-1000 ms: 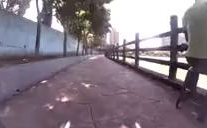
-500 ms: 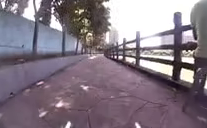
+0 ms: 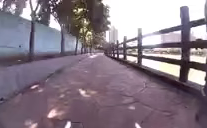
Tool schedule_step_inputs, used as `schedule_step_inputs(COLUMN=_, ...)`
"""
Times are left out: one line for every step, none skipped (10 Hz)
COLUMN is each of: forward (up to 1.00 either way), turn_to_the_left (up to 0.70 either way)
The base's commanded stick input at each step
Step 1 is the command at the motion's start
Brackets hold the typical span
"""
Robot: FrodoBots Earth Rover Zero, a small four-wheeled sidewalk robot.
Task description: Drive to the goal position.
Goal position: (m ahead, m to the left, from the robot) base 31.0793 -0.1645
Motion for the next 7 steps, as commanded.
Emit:
schedule_step_inputs(forward=0.7, turn_to_the_left=0.0)
schedule_step_inputs(forward=0.7, turn_to_the_left=0.0)
schedule_step_inputs(forward=0.7, turn_to_the_left=0.0)
schedule_step_inputs(forward=0.7, turn_to_the_left=0.0)
schedule_step_inputs(forward=0.7, turn_to_the_left=0.0)
schedule_step_inputs(forward=0.7, turn_to_the_left=0.0)
schedule_step_inputs(forward=0.7, turn_to_the_left=0.0)
